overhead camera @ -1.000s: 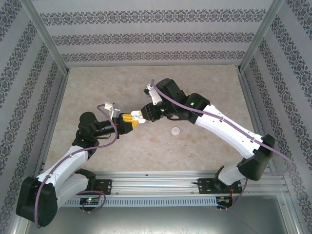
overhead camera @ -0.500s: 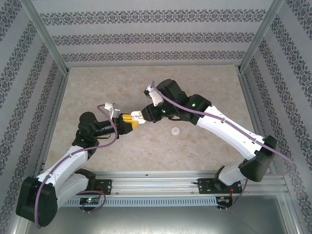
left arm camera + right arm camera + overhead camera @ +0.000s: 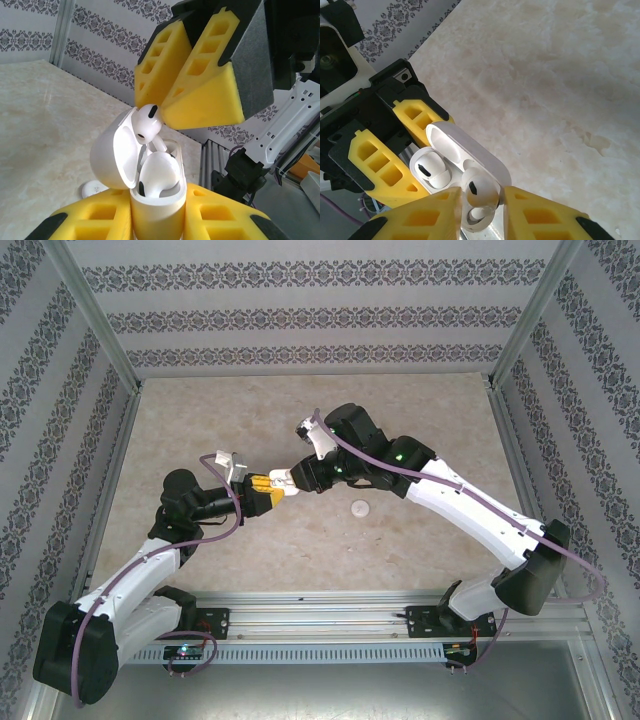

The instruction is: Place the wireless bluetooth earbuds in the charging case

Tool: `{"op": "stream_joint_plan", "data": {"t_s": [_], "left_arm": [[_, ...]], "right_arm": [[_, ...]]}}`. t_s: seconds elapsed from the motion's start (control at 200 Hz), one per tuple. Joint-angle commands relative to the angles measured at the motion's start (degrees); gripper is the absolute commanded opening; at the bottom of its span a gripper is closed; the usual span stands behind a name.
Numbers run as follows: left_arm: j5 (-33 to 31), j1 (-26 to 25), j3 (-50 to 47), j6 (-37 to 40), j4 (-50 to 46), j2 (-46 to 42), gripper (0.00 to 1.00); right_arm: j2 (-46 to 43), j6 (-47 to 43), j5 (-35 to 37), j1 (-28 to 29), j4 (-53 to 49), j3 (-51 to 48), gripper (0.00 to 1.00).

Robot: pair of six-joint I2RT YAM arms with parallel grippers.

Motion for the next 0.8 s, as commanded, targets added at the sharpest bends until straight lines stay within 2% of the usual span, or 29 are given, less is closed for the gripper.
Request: {"op": "stream_joint_plan", "data": {"t_s": [0.0,0.794], "left_arm": [[0.49,-0.47,1.04,-0.45,5.14,0.5,0.17],[1.06,-0.44,1.12,0.83,5.44,0.54,0.18]], "right_arm": [[-0.13,-1.15,-11.42,2.09,4.0,-0.95,0.27],[-1.38,0.06,-15.04,2.76,6.55,-0.62,0.28]]}}
